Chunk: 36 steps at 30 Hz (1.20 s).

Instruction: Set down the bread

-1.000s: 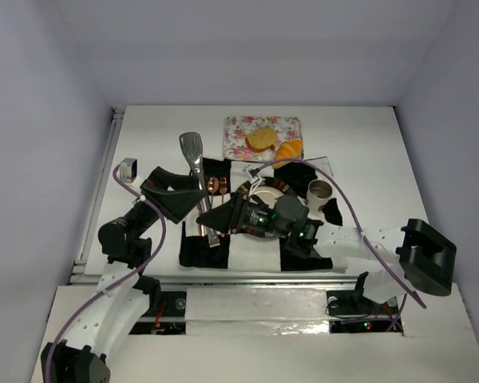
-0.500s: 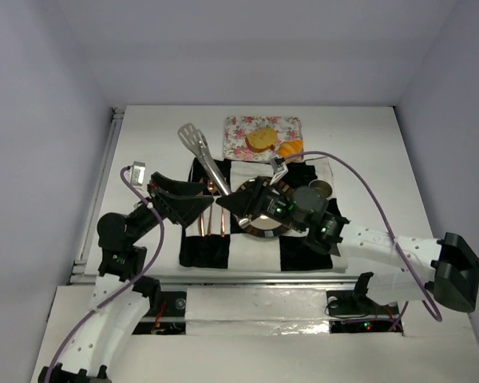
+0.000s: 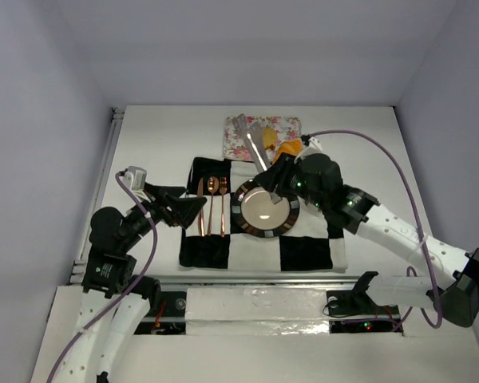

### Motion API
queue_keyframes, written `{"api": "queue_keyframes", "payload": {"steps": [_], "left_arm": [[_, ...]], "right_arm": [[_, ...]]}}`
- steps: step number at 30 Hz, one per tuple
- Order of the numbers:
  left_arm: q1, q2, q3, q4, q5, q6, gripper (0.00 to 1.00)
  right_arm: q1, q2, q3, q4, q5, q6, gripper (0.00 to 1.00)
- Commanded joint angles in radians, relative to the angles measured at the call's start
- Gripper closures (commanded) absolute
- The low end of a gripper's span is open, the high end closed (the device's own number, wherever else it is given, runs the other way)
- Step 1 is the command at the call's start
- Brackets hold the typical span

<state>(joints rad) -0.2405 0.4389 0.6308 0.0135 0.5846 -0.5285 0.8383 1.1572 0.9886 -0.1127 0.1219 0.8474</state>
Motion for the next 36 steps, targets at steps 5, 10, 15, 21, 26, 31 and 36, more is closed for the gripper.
{"api": "queue_keyframes", "payload": {"steps": [5, 10, 15, 21, 26, 31, 36], "left_arm": [[0.0, -0.089, -0.037, -0.142, -0.146, 0.139, 0.01], [0.0, -0.135, -0.06, -0.127, -0.15, 0.137, 0.01], [-0.043, -0.184, -0.065, -0.132, -0.198, 0.134, 0.01], [-0.065, -0.209, -0.065, -0.135, -0.215, 0.133, 0.01], [-0.074, -0.226, -0.066, -0.136, -0.226, 0.131, 0.01], [-0.074, -0.224, -0.066, -0.135, -0.224, 0.13, 0.01], [-0.074, -0.223, -0.068, -0.133, -0.223, 0.13, 0.01]], "right_arm": [[-0.133, 0.079, 0.197, -0.487, 0.14, -0.169, 0.5], [-0.208, 0.166, 0.265, -0.616, 0.176, -0.197, 0.5], [-0.275, 0.231, 0.257, -0.628, 0.13, -0.192, 0.5], [-0.309, 0.283, 0.297, -0.641, 0.128, -0.188, 0.5], [-0.344, 0.329, 0.341, -0.63, 0.104, -0.192, 0.49], [-0.389, 0.349, 0.369, -0.604, 0.076, -0.192, 0.48], [-0.4, 0.398, 0.384, -0.565, 0.021, -0.206, 0.48]]}}
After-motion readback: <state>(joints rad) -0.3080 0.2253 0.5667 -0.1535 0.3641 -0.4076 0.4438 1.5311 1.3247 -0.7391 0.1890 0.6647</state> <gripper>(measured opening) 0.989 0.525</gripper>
